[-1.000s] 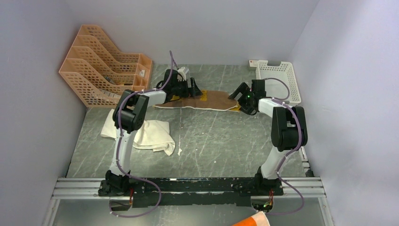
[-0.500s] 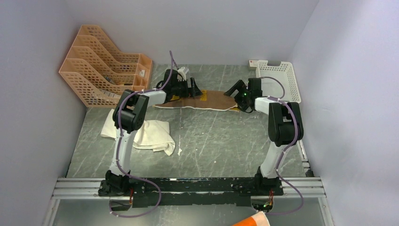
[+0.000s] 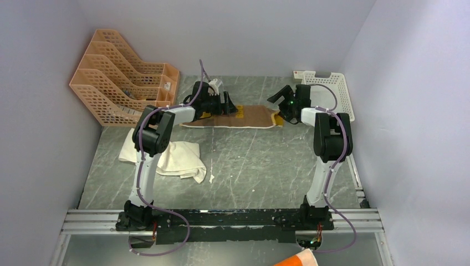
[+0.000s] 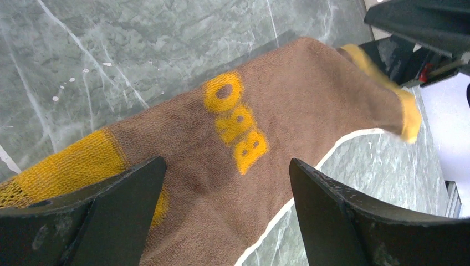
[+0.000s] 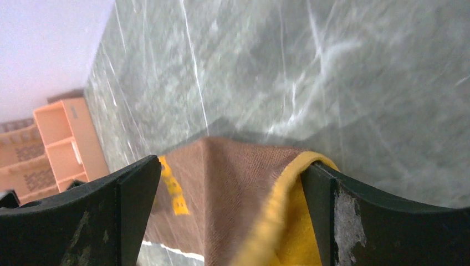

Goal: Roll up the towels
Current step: Fold the towel at the center of the board.

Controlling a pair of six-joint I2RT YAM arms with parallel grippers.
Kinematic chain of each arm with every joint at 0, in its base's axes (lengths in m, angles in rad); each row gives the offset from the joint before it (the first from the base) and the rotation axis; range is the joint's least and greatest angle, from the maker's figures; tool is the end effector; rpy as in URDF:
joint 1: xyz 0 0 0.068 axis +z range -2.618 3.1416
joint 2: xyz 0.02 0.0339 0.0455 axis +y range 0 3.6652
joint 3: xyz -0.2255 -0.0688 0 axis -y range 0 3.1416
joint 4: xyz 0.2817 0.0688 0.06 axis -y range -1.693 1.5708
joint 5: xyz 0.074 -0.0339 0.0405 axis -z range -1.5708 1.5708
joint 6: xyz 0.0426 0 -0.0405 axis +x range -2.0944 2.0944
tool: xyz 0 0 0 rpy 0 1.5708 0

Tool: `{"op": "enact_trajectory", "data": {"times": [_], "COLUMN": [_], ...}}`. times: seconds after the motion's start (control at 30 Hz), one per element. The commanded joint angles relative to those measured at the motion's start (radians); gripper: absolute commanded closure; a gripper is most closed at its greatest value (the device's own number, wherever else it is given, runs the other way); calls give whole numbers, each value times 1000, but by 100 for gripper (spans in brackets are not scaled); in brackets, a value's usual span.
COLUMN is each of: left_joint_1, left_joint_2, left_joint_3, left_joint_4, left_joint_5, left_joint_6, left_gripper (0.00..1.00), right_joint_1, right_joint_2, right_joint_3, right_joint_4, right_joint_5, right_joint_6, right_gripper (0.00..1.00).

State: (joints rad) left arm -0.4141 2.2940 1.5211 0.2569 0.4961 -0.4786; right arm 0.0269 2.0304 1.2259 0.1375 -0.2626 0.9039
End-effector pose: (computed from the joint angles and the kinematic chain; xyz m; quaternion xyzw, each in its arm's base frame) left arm 0.4585 -0.2237 0.0738 0.0965 0.8412 -0.4020 0.3485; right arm 0.4486 0.0231 0.0830 0.3269 0.8318 0.2995 0.3340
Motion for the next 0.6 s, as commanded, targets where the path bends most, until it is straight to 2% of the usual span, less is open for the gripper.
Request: {"op": "enact_trajectory", "data": {"times": [0.0, 0.33, 0.47, 0.57], "left_joint_1": [18, 18, 18, 18], "left_joint_2": [41, 59, 62, 66], "left_joint_3": [-35, -18, -14, -7], "left_joint_4": [-105, -134, -137, -139], "left_joint_5": [-1, 9, 9, 10], "left_joint_6": [27, 41, 41, 40], "left_gripper": [3, 3, 4, 3], "right_joint_1": [-50, -134, -133, -118], "right_joint_2": [33, 75, 89, 46], "right_joint_3": [42, 60, 124, 128], "right_joint_4": [95, 250, 163, 93], "right_joint_5": [-7, -94, -141, -108], "right_joint_6": [62, 189, 104, 4], "right_gripper": [1, 0, 0, 1]}}
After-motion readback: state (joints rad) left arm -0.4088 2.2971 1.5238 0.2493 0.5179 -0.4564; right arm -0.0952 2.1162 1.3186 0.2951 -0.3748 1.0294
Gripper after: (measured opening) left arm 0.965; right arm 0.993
